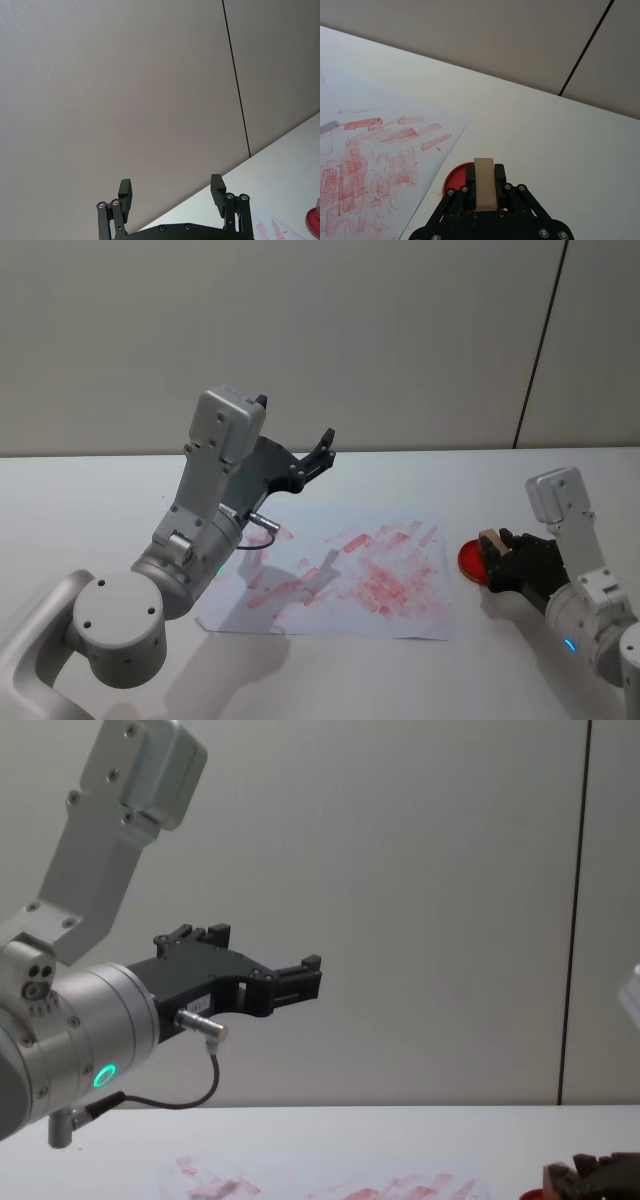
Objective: Use the one hand to pick up the stamp and affix it onto the A4 paper.
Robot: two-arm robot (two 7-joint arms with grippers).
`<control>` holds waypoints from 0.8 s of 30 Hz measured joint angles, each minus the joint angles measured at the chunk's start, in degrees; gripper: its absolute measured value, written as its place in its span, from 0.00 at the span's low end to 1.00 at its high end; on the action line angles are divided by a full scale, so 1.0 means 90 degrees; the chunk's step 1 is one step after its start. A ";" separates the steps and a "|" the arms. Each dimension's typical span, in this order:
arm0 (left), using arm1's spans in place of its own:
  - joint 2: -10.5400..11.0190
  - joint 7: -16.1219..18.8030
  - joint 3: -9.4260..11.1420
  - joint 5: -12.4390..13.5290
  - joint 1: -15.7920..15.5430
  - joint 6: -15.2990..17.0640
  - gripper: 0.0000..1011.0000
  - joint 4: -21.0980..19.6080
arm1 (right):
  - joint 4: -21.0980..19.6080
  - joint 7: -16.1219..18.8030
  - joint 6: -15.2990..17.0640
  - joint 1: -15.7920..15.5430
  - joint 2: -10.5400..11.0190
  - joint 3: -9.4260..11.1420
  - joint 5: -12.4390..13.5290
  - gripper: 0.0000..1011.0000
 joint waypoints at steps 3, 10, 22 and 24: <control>0.0000 0.0000 0.0000 0.0000 0.0000 0.0000 0.99 0.0000 | 0.0000 0.0001 0.0000 0.0000 0.0000 0.0000 0.0000 0.20; 0.0000 0.0000 0.0000 0.0000 0.0000 0.0000 0.99 0.0000 | -0.0005 0.0019 -0.0028 0.0004 -0.0006 0.0001 0.0006 0.20; 0.0000 0.0000 0.0000 0.0000 0.0000 0.0000 0.99 0.0000 | -0.0373 0.0348 -0.0418 0.0125 -0.0107 -0.0003 0.0264 0.20; 0.0000 0.0000 0.0000 0.0000 0.0000 0.0000 0.99 0.0000 | -0.0419 0.0415 -0.0454 0.0149 -0.0132 -0.0012 0.0305 0.20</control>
